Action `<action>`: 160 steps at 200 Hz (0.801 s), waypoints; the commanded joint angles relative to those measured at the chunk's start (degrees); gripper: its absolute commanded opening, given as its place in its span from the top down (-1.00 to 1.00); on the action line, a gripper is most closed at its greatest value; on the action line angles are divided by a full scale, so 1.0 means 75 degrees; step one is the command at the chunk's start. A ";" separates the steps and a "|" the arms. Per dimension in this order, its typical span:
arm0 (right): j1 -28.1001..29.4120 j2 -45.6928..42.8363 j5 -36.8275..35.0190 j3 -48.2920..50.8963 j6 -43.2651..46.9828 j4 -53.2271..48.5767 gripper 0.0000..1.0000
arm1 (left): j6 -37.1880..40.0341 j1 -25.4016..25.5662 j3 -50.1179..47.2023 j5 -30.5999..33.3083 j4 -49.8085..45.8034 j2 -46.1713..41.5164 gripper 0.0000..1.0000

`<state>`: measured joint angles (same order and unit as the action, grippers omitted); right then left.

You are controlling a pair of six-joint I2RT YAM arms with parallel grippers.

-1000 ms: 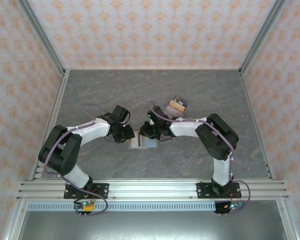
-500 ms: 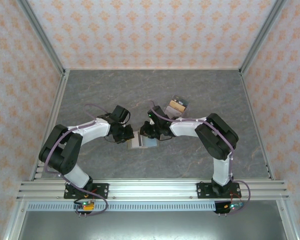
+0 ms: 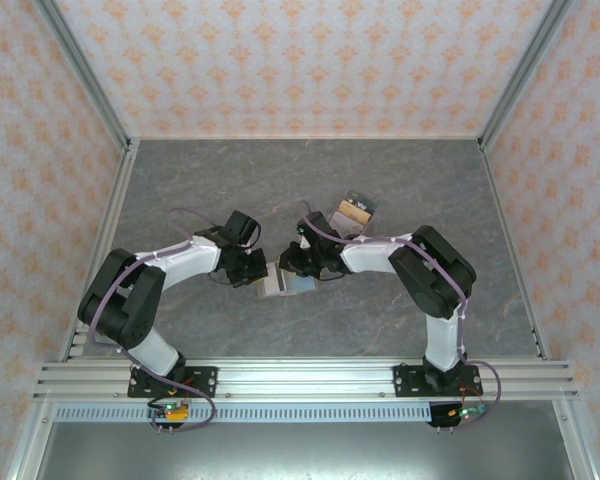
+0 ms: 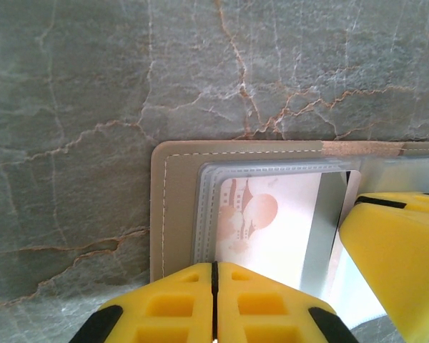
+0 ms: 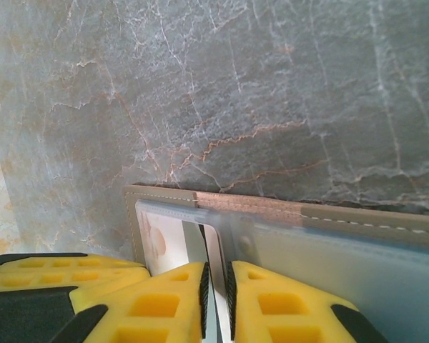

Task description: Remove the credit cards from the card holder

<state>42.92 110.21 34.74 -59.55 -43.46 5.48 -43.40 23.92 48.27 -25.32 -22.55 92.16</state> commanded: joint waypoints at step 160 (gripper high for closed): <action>-0.0132 -0.0929 -0.0194 0.1211 0.0006 0.1309 1.00 | 0.0360 0.0083 0.0409 0.0350 -0.0715 -0.0276 0.80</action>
<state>42.26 105.41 35.75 -51.66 -43.51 13.10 -41.89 24.03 50.22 -24.77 -25.43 92.23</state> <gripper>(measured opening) 0.048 0.099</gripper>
